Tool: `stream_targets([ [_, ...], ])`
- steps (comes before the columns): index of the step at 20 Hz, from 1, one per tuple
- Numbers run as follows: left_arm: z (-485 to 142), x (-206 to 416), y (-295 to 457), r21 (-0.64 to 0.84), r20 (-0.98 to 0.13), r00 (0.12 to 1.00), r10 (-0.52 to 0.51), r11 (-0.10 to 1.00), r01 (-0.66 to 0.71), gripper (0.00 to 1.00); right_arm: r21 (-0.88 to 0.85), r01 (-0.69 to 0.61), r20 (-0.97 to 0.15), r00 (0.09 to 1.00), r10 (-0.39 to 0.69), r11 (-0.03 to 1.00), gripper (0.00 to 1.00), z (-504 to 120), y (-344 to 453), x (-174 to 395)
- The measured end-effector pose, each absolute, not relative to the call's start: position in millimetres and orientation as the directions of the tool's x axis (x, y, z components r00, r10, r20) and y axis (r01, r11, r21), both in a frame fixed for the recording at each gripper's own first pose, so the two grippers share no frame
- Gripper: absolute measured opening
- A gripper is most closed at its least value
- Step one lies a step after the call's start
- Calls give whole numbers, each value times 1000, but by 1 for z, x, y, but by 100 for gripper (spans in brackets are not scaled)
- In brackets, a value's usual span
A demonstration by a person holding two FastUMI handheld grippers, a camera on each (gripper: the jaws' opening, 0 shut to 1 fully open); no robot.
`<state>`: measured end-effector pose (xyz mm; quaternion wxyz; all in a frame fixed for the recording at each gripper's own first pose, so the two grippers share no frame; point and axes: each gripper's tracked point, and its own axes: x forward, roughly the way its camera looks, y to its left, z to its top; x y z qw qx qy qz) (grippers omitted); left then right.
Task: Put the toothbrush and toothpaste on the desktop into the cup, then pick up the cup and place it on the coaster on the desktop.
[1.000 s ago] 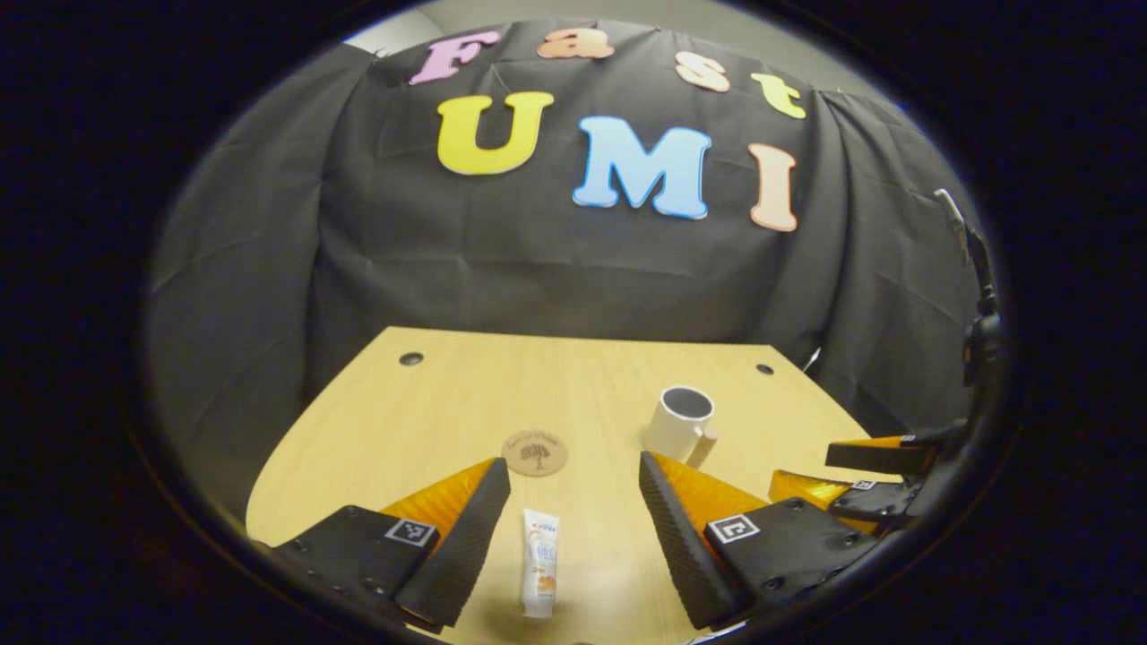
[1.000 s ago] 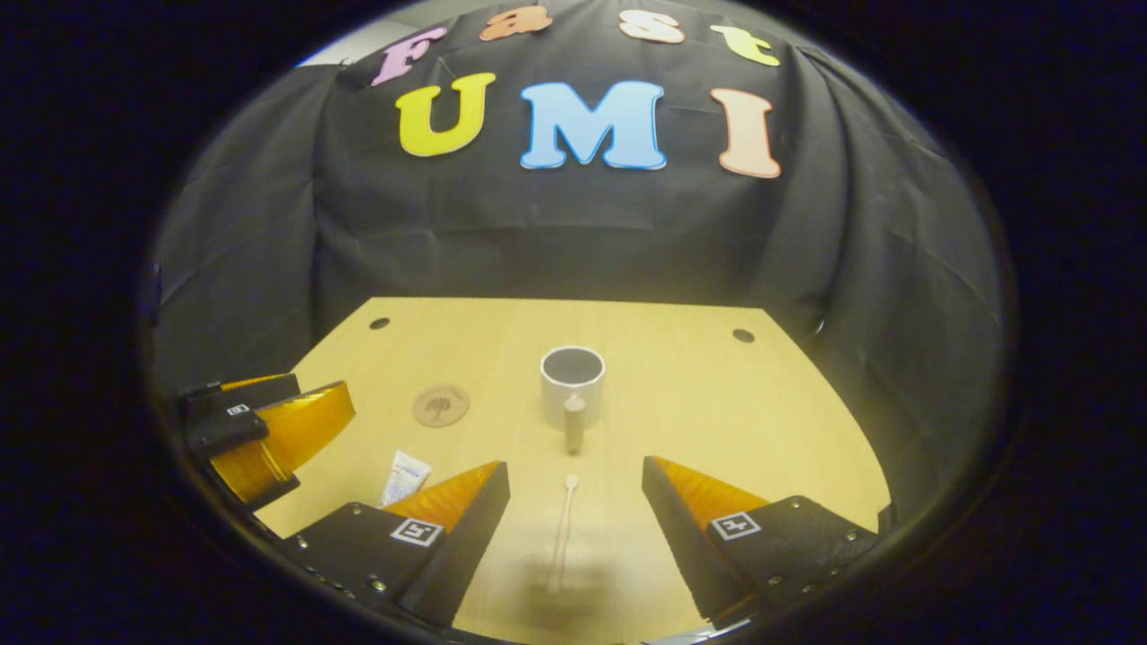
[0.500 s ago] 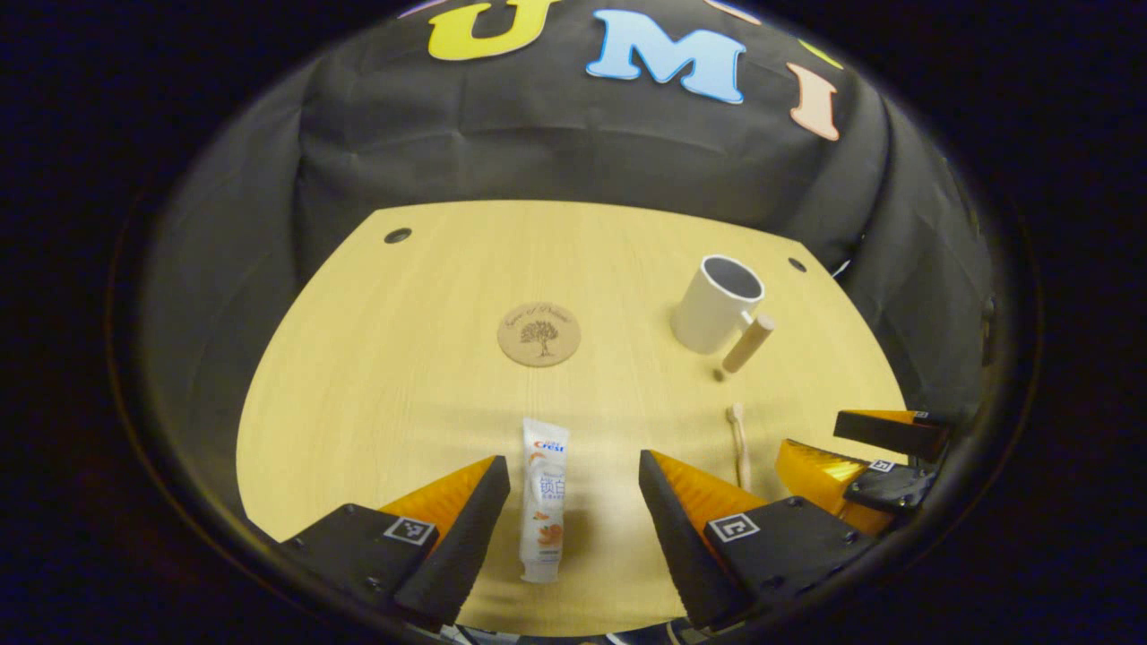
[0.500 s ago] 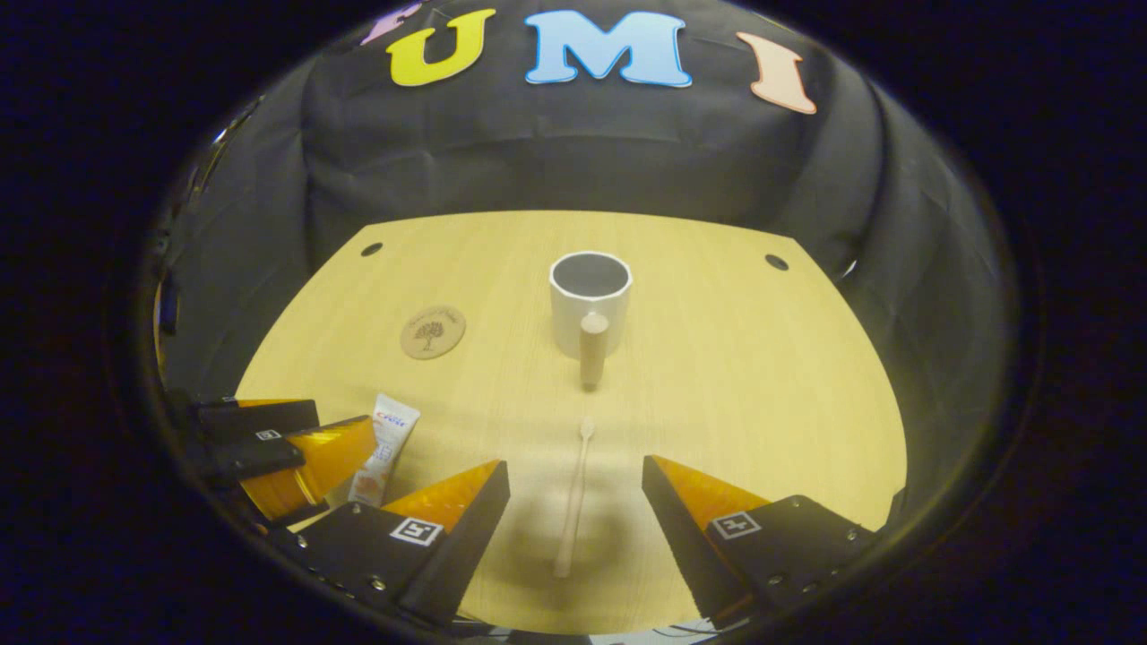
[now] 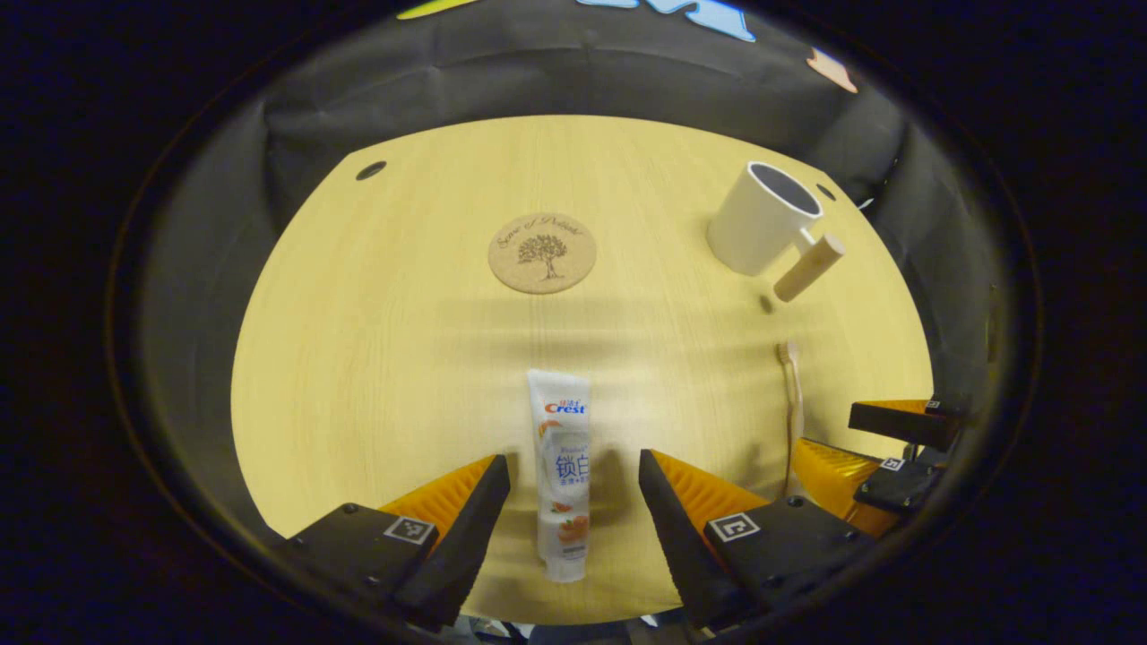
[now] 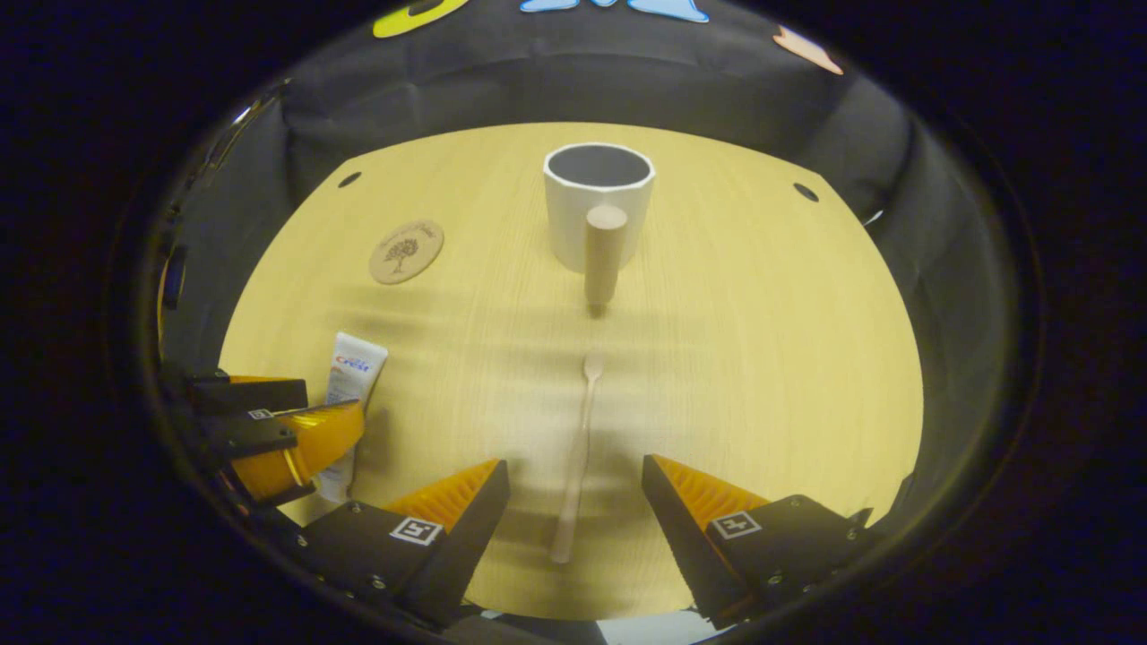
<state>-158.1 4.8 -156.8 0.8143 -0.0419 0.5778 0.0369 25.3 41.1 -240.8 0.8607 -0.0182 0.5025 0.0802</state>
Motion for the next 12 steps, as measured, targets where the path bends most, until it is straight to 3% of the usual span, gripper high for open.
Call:
stream_targets([
  [6, -175, -162, 6, -16, -972, 234, 6, 995, -95, 95, 78, -143, -918, 375, 127, 987, 91, -265, 45, 25],
  [8, -178, -164, 8, -13, -977, 212, 8, 996, -94, 94, 85, -134, -932, 340, 127, 987, 79, -268, 46, 25],
  [10, -182, -165, 7, -10, -982, 191, 8, 995, -95, 92, 78, -131, -943, 312, 116, 988, 78, -270, 45, 24],
  [11, -184, -167, 7, -7, -983, 181, 10, 996, -94, 88, 87, -133, -949, 291, 122, 987, 71, -274, 48, 20],
  [12, -185, -168, 7, -4, -985, 172, 12, 996, -91, 82, 78, -130, -955, 275, 112, 988, 72, -277, 48, 19],
])
